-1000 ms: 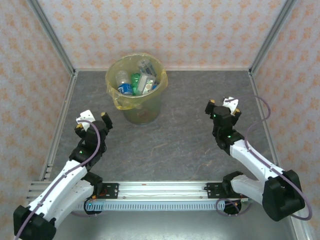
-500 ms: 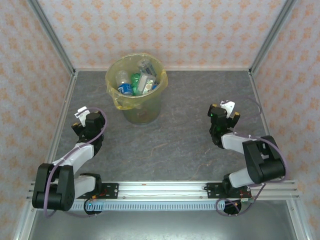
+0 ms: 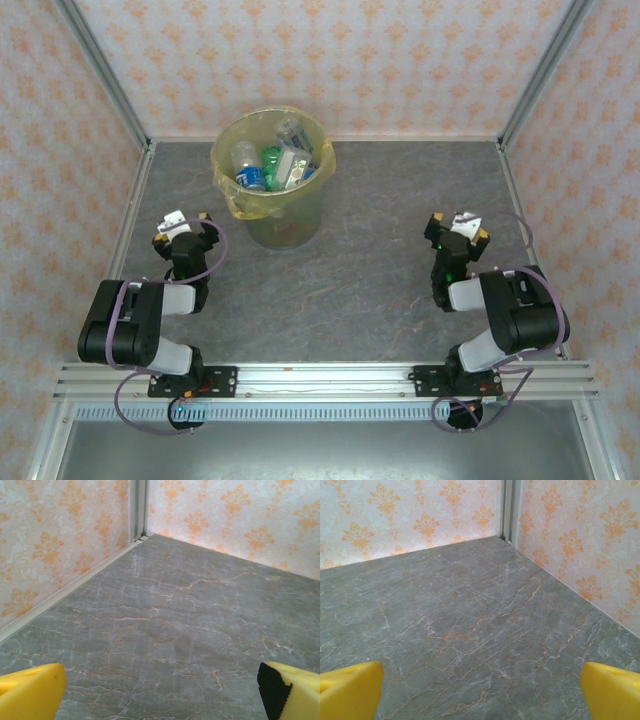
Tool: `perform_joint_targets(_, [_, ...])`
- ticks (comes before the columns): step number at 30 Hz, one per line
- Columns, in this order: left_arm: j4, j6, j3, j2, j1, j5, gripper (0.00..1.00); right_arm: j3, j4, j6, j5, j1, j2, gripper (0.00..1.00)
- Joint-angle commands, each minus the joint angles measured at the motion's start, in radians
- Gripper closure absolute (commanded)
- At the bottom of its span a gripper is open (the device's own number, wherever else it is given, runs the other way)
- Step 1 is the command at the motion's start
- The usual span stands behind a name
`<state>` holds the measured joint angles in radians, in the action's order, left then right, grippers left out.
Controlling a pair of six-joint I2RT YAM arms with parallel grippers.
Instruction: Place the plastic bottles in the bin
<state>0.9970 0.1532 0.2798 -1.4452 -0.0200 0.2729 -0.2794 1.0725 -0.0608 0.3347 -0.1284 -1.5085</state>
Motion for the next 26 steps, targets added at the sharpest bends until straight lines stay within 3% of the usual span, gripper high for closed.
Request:
perform_joint_targets(1, [0.218, -0.066, -0.043, -0.018, 0.001, -0.1, 0.01, 0.051, 0.143, 0.025, -0.134, 0.031, 0.026, 0.0])
perform_joint_targets(4, [0.445, -0.094, -0.115, -0.097, 0.015, -0.103, 0.01, 0.12, 0.335, 0.012, -0.18, 0.043, -0.033, 0.0])
perform_joint_targets(6, [0.345, -0.078, -0.098, -0.068, 0.017, -0.097, 0.01, 0.096, 0.225, 0.019, -0.196, 0.044, 0.009, 0.0])
perform_joint_targets(9, [0.415, -0.082, -0.105, -0.092, 0.019, -0.071, 0.01, 0.062, 0.176, 0.023, -0.197, 0.048, -0.007, 0.0])
perform_joint_targets(26, [0.353, -0.117, -0.079, -0.092, 0.031, -0.113, 0.01, 0.062, 0.191, 0.023, -0.206, 0.053, -0.012, 0.0])
